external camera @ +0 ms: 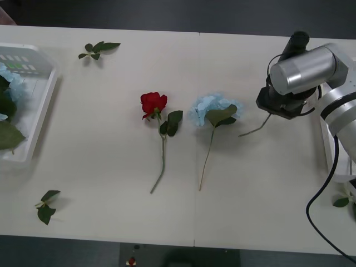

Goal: Put the red flowers into the right box and the blue flowers into the left box

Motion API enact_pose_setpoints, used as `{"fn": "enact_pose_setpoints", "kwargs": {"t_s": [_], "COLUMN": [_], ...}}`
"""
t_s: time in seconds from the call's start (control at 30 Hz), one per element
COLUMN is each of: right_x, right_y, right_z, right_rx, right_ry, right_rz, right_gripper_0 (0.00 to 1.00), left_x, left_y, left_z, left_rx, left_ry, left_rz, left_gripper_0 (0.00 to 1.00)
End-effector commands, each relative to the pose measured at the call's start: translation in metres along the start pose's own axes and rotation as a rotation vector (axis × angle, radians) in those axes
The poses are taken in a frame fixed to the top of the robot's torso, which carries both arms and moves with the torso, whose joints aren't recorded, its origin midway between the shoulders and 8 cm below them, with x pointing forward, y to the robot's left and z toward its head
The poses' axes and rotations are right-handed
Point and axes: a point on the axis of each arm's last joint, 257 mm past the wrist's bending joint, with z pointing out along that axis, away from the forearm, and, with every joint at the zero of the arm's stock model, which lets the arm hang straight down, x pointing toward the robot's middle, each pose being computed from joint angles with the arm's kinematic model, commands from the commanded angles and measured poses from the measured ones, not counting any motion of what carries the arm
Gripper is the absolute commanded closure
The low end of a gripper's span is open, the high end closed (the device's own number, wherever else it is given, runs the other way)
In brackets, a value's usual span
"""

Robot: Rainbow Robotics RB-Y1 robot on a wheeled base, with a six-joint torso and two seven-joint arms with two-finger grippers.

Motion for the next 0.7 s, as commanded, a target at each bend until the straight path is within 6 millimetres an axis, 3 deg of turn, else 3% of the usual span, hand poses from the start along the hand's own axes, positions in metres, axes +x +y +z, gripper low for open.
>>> {"fn": "enact_pose_setpoints", "kwargs": {"t_s": [0.03,0.27,0.43,0.6,0.63,0.7], "right_x": [-0.045,-0.058,-0.069,-0.067,-0.067,-0.069], "right_y": [0.009,0.001,-0.018,-0.021,-0.022,-0.028], "right_z": [-0.057,-0.107,-0.147,-0.155,-0.154,-0.151], "right_rx": [-0.069,-0.126,-0.167,-0.199,-0.192,-0.171], "right_ry": [-0.072,-0.055,-0.037,-0.014,-0.022,-0.037], "right_rz": [0.011,0.016,0.023,0.021,0.015,0.016], "right_gripper_0": [1.0,1.0,1.0,0.99,0.91,0.0], "left_x": [-0.03,-0.032,-0.026,-0.019,-0.015,-0.006], "left_y": [-0.035,-0.091,-0.135,-0.165,-0.172,-0.187], "left_z": [-0.029,-0.034,-0.029,-0.024,-0.023,-0.019], "left_rx": [0.051,0.135,0.205,0.259,0.272,0.296], "left_ry": [-0.046,-0.052,-0.063,-0.076,-0.073,-0.071], "left_rz": [0.063,0.127,0.112,0.061,0.054,0.056], "left_gripper_0": [0.0,0.0,0.0,0.0,0.0,0.0]}}
